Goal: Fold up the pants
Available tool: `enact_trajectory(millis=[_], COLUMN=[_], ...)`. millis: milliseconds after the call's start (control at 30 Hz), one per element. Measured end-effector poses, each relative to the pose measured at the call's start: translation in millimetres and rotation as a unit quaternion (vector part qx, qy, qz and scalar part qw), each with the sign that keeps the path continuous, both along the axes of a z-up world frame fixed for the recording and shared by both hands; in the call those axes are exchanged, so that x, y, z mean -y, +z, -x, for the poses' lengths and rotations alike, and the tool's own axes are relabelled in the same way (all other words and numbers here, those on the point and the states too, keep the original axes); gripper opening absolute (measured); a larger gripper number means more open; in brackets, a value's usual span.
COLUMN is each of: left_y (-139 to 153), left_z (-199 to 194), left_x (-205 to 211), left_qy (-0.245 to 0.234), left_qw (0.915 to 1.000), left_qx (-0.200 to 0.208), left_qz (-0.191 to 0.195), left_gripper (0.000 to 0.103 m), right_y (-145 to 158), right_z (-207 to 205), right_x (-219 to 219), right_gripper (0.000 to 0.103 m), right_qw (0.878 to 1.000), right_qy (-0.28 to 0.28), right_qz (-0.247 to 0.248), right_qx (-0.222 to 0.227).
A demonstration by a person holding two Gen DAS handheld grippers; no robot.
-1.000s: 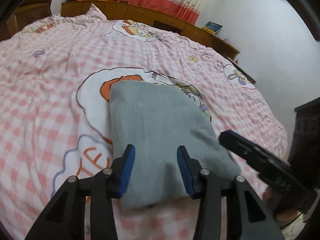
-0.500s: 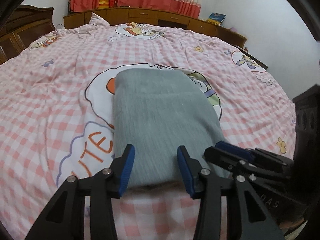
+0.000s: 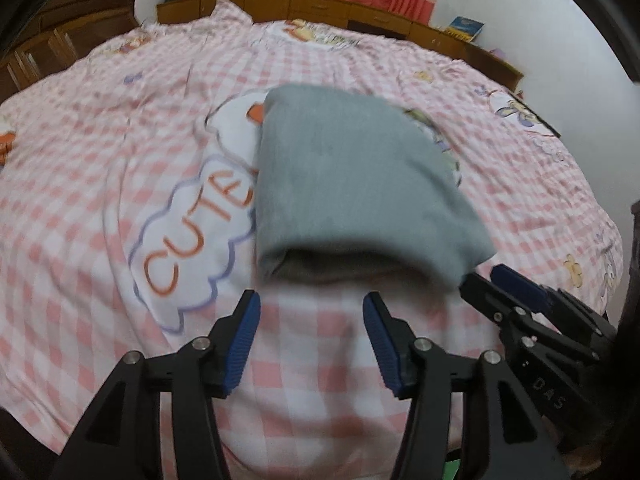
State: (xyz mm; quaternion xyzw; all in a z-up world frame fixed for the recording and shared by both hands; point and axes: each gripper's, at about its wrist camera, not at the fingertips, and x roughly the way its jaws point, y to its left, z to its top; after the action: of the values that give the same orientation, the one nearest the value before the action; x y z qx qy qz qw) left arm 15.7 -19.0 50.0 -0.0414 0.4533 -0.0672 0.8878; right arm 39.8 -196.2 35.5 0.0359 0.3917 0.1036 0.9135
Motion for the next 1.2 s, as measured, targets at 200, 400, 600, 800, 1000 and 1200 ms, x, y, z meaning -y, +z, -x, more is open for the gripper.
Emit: enact_trajectory(millis=[200,400,600,800,1000,1200], left_y=[-12,-18,-21,-22,-22,-22], left_z=[-5,-8,-9,-10,-10,-10], left_x=[0,2,1,1,-1,-1], left_qy=[-0.002,0.002,0.002,0.003,0.006,0.006], left_qw=[1.0,0.9999,0.9999,0.9999,0.9999,0.9999], left_qx=[-0.004,-0.013,-0.016,-0.016,-0.012,-0.013], left_qz=[-0.002,-0.005,-0.002,-0.002,0.0,0.0], left_gripper=[0.067,0.079,0.08,0.08,0.08,0.08], right_y=[-16,-26,-29,-30,-30,-30], right_z=[-5,-4,-4,-4,-4,-4], right_x=[1,-1,-2,-2,-2,-3], right_gripper=[0.05,0.054,0.054,0.054,0.054,0.054], right_qw=[1.0,0.999,0.999,0.999,0.999,0.999], right_qy=[-0.002,-0.003,-0.001,-0.002,-0.002,-0.002], right_qz=[0.0,0.0,0.001,-0.001,0.001,0.003], right_qx=[-0.028,-0.037,-0.036,-0.036,-0.036,-0.036])
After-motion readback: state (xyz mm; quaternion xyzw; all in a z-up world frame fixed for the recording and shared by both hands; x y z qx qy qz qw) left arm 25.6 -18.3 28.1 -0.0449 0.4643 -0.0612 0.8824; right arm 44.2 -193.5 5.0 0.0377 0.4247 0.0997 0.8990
